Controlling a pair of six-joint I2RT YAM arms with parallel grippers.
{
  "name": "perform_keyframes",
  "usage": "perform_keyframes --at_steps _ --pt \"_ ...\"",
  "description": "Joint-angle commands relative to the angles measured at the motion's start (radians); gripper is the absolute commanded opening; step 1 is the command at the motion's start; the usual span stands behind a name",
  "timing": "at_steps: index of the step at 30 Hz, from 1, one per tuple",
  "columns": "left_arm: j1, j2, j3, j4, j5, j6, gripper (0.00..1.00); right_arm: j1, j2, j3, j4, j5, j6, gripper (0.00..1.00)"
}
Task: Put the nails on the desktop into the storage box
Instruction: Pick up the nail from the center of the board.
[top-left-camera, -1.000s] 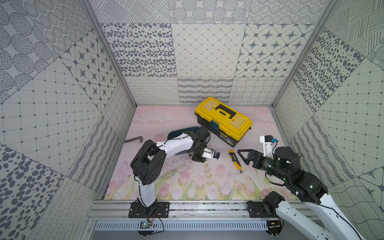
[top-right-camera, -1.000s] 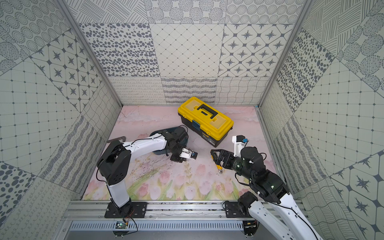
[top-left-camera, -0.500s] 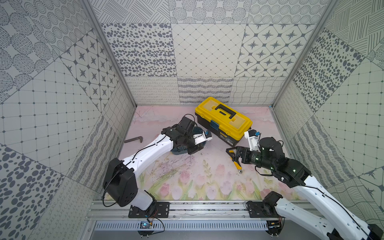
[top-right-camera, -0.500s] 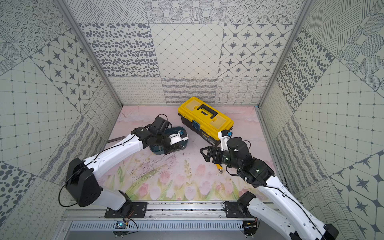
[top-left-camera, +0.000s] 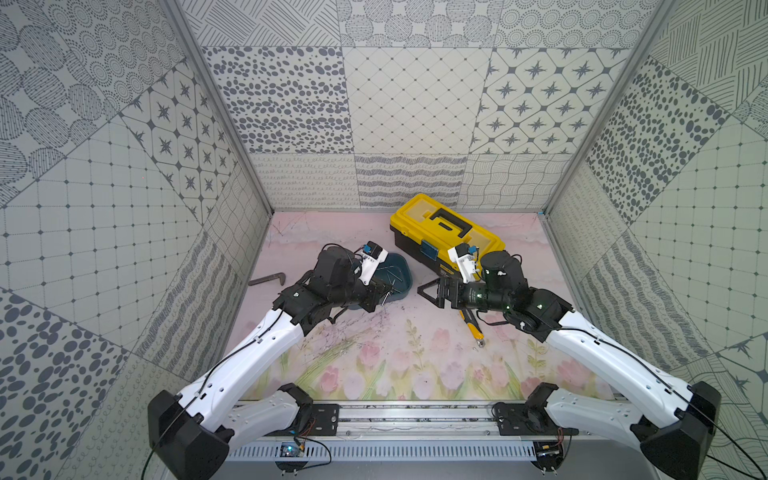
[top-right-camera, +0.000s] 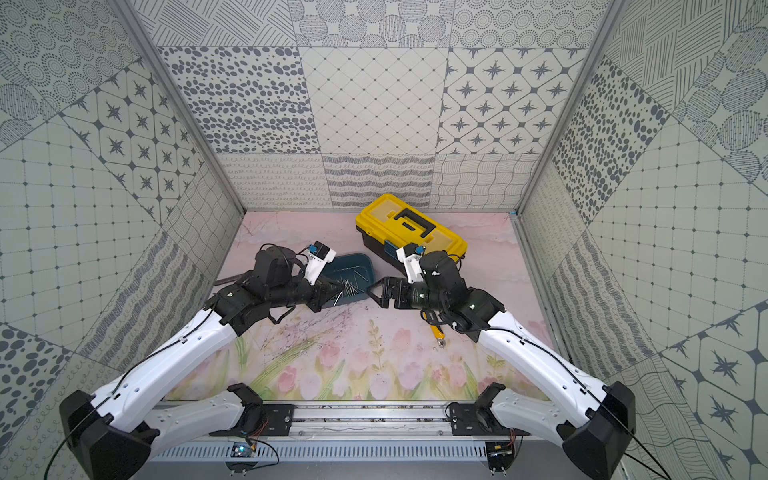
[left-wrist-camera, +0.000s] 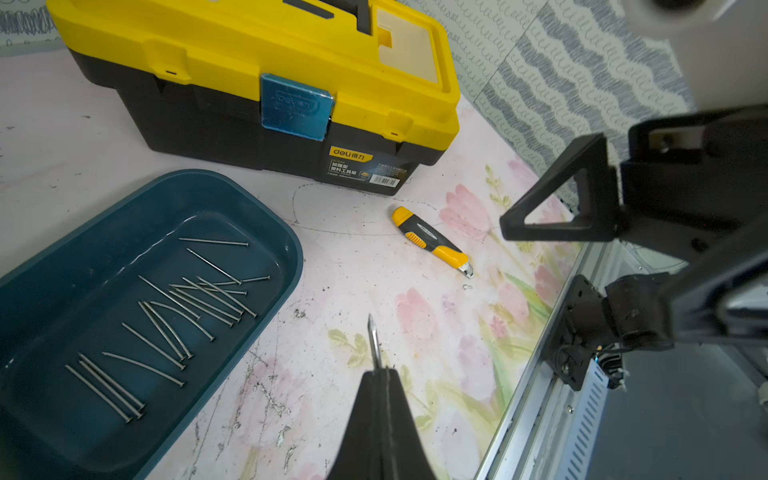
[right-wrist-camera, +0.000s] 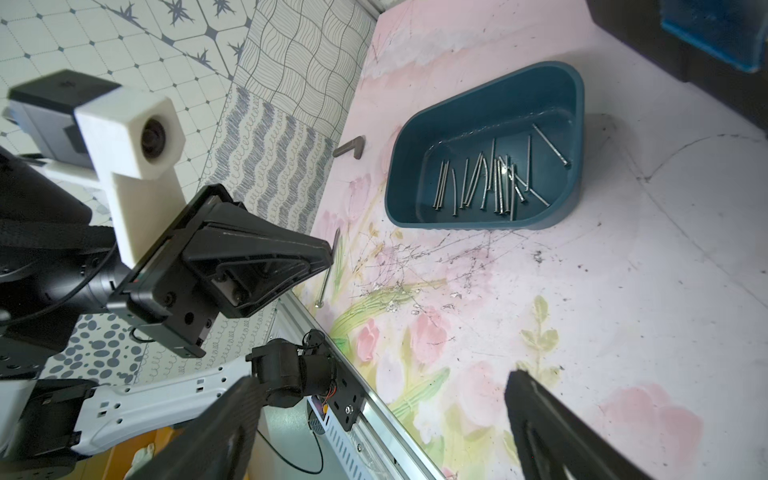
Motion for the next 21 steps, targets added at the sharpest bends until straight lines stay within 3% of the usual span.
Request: perform_keyframes --at_steps 1,5,14,21 --pt "0.015 -0.157 -0.108 0.161 -0.199 -0.476 0.0 0.033 0.085 0.052 0.178 -0.108 0.046 0.97" --pt "0.018 -0.221 -0.141 0.156 -0.27 -0.576 0.0 0.054 0.155 0.063 0.279 -0.158 0.092 0.97" --pt "0.022 -0.242 -0.124 0.139 -0.282 -0.588 0.0 0.117 0.318 0.177 0.3 -0.208 0.094 0.95" --pt "0.027 -0.25 -0.123 0.14 -0.274 -0.595 0.0 0.138 0.392 0.223 0.327 -0.22 0.115 0.84"
